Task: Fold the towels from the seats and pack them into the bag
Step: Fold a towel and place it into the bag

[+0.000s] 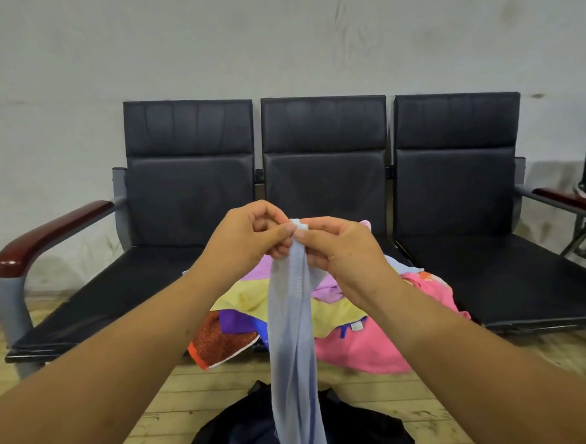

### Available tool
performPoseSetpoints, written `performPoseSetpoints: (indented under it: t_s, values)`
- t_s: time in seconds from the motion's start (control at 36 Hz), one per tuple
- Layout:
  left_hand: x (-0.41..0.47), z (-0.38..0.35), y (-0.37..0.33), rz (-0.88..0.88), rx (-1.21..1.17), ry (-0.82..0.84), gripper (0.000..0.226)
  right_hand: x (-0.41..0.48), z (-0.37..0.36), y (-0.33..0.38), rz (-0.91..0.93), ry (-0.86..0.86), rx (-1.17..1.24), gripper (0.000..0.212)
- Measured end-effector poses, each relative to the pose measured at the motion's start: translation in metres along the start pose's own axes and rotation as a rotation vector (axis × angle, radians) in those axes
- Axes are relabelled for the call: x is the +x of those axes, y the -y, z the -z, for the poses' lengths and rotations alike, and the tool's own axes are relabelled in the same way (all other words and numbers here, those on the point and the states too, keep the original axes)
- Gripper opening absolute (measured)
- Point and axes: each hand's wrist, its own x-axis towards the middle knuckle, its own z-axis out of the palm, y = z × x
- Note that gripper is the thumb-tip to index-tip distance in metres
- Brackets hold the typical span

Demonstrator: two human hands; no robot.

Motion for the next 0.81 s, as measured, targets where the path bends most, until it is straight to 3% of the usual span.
performPoseSetpoints:
  t_s: [0.17, 0.33, 0.39, 0.44, 0.53, 0.69, 0.81]
  values:
    - [0.003, 0.009, 0.011, 0.02, 0.312, 0.078, 0.019, 0.002, 0.014, 0.01, -0.005, 0.071, 0.036, 0.02]
    - [-0.004, 0.022, 0.024, 0.114, 0.365, 0.374, 0.006, 0.005, 0.034, 0.024, 0.025, 0.062, 0.054, 0.018]
    - [-0.009, 0.02, 0.029, 0.147, 0.338, 0.416, 0.017, 0.005, 0.038, 0.029, 0.015, 0.078, 0.122, 0.019]
    - [-0.013, 0.014, 0.029, 0.165, 0.162, 0.419, 0.041, 0.005, 0.04, 0.031, -0.001, 0.117, 0.149, 0.017]
    - [-0.017, 0.004, 0.025, 0.166, -0.099, 0.429, 0.051, 0.002, 0.044, 0.03, -0.011, 0.172, 0.113, 0.016]
    - [-0.019, -0.006, 0.025, 0.126, 0.121, 0.451, 0.048, 0.0, 0.051, 0.031, -0.031, 0.227, 0.138, 0.017]
    - [-0.021, -0.009, 0.021, 0.164, 0.045, 0.475, 0.044, -0.002, 0.059, 0.03, -0.051, 0.284, 0.076, 0.016]
